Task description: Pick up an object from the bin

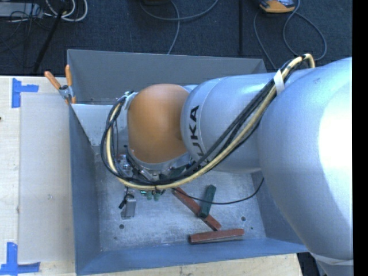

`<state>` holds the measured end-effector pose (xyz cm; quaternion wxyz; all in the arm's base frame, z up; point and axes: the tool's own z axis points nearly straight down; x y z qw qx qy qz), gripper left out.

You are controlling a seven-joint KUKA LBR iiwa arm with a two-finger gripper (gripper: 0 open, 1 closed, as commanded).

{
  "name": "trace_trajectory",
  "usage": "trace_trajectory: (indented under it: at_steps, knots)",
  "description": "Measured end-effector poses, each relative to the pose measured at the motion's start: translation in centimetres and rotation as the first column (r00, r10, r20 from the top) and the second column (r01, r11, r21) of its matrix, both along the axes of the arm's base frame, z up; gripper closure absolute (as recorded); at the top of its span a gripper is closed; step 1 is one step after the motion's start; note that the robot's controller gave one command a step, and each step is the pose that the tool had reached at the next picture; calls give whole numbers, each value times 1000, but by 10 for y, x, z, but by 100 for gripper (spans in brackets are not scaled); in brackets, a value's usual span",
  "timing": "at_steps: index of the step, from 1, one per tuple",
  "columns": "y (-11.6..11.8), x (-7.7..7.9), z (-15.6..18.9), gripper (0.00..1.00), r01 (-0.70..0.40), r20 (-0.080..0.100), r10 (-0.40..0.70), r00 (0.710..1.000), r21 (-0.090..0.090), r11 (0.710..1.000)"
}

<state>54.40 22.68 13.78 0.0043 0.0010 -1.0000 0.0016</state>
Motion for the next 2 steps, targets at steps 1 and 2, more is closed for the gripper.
trace_trajectory:
  at_steps: [1, 2]
  knots:
    - [-34, -72, -6, 0, -231, 2, 231, 973, 2, 973]
    - [-121, -34, 35, 0, -361, 12, 361, 933, 0, 933]
